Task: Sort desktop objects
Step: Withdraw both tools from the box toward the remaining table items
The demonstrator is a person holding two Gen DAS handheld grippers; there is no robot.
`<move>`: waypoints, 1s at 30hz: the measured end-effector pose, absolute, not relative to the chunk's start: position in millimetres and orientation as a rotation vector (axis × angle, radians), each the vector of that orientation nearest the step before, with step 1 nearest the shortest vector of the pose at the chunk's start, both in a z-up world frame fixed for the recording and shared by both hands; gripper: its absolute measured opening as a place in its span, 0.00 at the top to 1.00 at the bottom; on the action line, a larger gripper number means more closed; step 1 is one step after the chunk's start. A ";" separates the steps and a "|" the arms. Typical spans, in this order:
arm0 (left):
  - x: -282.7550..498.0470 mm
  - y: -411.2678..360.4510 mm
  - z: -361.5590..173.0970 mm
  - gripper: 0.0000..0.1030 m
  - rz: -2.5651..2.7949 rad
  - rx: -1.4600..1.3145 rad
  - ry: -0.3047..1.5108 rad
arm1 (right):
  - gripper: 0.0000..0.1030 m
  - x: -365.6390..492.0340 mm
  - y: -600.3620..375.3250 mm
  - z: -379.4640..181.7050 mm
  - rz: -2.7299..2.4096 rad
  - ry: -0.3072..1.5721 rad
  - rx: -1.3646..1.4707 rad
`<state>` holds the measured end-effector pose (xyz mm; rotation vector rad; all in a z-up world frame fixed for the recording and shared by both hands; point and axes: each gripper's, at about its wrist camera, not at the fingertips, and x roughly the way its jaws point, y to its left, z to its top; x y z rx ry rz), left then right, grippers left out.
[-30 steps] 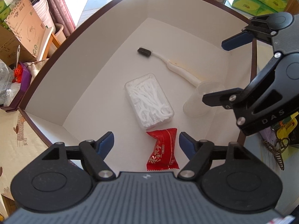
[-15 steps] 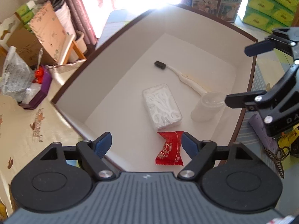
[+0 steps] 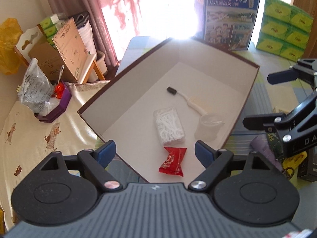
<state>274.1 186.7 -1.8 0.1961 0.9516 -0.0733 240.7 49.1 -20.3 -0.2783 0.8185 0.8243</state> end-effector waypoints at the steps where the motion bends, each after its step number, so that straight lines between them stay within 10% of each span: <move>1: 269.6 184.6 1.7 0.16 -0.073 0.193 0.941 | 0.02 236.6 45.8 -18.0 0.825 0.811 -0.275; 30: 134.2 144.9 39.7 0.04 0.080 0.103 0.749 | 0.02 120.7 -42.9 13.9 0.754 0.684 -0.171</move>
